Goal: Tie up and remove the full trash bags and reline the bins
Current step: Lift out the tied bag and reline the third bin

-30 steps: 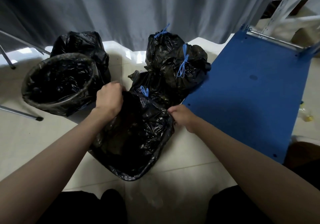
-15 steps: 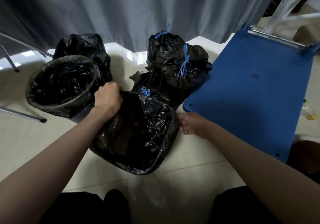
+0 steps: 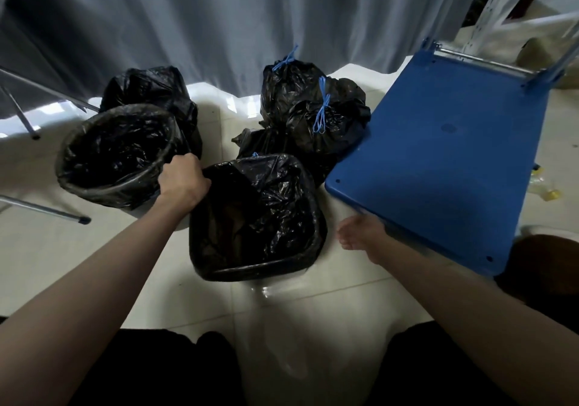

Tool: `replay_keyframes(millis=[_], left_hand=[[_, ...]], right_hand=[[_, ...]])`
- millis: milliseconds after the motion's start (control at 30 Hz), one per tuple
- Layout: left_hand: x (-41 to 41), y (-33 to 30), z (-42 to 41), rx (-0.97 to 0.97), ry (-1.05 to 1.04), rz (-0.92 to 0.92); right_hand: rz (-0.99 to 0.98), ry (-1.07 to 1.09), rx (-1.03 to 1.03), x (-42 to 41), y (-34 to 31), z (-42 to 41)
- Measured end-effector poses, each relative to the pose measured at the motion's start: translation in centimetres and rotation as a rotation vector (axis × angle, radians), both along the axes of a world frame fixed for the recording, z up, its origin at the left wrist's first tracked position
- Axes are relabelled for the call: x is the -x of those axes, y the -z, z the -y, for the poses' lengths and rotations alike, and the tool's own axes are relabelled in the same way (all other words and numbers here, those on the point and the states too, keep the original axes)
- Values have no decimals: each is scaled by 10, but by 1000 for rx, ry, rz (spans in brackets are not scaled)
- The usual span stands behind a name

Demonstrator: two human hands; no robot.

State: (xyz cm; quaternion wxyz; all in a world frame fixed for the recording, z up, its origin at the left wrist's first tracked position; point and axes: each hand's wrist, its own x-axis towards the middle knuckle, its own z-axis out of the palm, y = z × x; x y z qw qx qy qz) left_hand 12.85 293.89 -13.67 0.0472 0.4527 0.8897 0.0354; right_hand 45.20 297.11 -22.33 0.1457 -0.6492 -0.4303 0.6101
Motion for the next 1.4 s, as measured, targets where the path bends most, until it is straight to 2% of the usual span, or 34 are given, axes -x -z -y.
replay_keyframes(millis=[133, 300, 467, 600, 667, 700, 767, 800, 833, 900, 933, 1033, 1133, 1200, 1400], left_hand=[[2, -1, 9, 3, -99, 71], [2, 1, 20, 15, -177, 162], [-1, 0, 32, -17, -215, 224], [-6, -2, 38, -90, -249, 287], [-5, 2, 44, -154, -243, 363], [-3, 7, 48, -193, -242, 411], [-2, 15, 58, -257, -252, 491], [-3, 18, 63, -301, -279, 533], [-6, 21, 69, -358, -317, 586], [-17, 27, 84, -467, -400, 726], [-25, 31, 92, -490, -449, 808], [-50, 48, 122, -419, -582, 1114], [-72, 66, 145, -290, -625, 1432], [-82, 76, 152, -248, -643, 1539], [-88, 88, 153, -220, -676, 1548]], right_hand=[[-128, 16, 68, 3, -16, 2], [-235, -150, 139, 14, -42, 7], [-214, -53, 67, 29, -48, 4], [-176, -44, 128, 30, -49, 0], [-19, -49, -23, 38, -47, 0], [121, -39, -219, 42, -46, 2], [310, -71, -749, 52, -52, 10], [309, -150, -958, 58, -59, 16], [257, -285, -1058, 64, -65, 20], [135, -655, -990, 77, -81, 32], [150, -848, -914, 84, -88, 40], [351, -1198, -863, 100, -96, 58], [410, -1254, -880, 109, -94, 70], [443, -1259, -906, 113, -94, 76], [467, -1281, -866, 120, -96, 79]])
